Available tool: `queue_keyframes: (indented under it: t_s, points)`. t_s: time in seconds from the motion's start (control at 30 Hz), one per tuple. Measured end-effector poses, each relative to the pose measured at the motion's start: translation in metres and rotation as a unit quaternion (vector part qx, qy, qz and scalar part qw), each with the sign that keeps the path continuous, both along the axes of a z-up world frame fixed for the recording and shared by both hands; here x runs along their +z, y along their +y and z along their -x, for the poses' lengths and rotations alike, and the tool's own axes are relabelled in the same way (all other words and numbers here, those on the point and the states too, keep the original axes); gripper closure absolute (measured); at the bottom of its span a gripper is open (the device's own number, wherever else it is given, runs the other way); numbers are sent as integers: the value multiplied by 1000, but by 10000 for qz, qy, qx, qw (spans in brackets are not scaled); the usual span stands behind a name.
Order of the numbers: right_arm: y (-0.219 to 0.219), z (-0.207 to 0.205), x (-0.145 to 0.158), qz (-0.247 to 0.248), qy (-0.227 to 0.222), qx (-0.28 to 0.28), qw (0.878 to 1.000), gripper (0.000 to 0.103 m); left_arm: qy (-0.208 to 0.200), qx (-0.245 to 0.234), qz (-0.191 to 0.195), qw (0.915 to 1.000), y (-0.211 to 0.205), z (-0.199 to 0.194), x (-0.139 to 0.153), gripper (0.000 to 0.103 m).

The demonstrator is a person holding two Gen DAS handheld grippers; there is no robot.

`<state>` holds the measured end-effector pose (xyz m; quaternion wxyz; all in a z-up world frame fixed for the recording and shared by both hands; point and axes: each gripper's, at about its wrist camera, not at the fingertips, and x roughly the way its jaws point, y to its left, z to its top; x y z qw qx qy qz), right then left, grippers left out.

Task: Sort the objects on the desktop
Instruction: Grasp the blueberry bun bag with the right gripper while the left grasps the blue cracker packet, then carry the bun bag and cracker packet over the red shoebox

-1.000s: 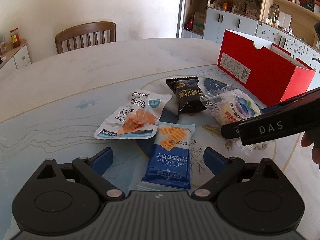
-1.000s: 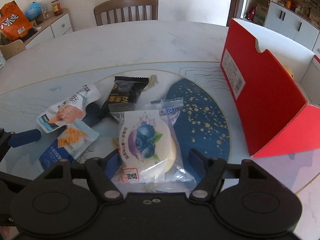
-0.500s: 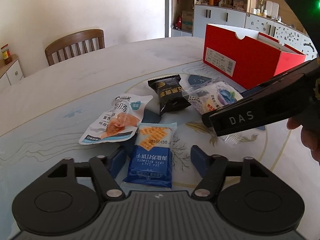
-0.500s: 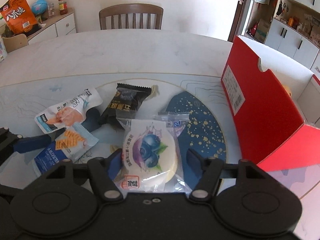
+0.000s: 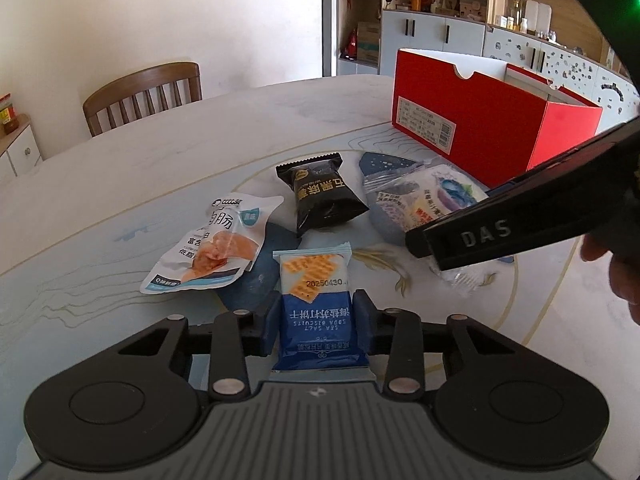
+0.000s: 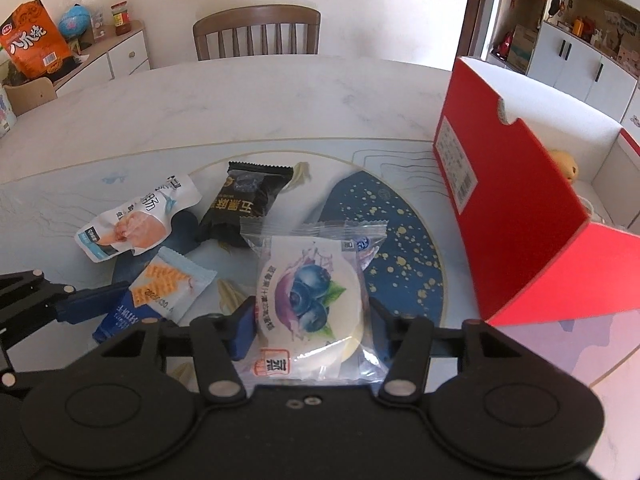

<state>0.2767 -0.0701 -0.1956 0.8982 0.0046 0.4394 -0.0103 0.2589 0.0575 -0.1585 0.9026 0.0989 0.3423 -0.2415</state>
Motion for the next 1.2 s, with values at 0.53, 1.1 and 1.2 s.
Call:
queue_keyframes:
  t_s: [0.53, 1.1, 1.2]
  points:
    - [-23, 24, 36, -310, -178, -26, 9994, 48, -190, 77, 273, 9994, -10, 11, 38, 67]
    - [-63, 57, 94, -512, -543, 12, 9972, 48, -463, -15, 438, 9980, -34, 31, 103, 67]
    - [-74, 63, 104, -520, -641, 18, 9966, 48, -496, -18, 515, 9974, -42, 32, 115, 67]
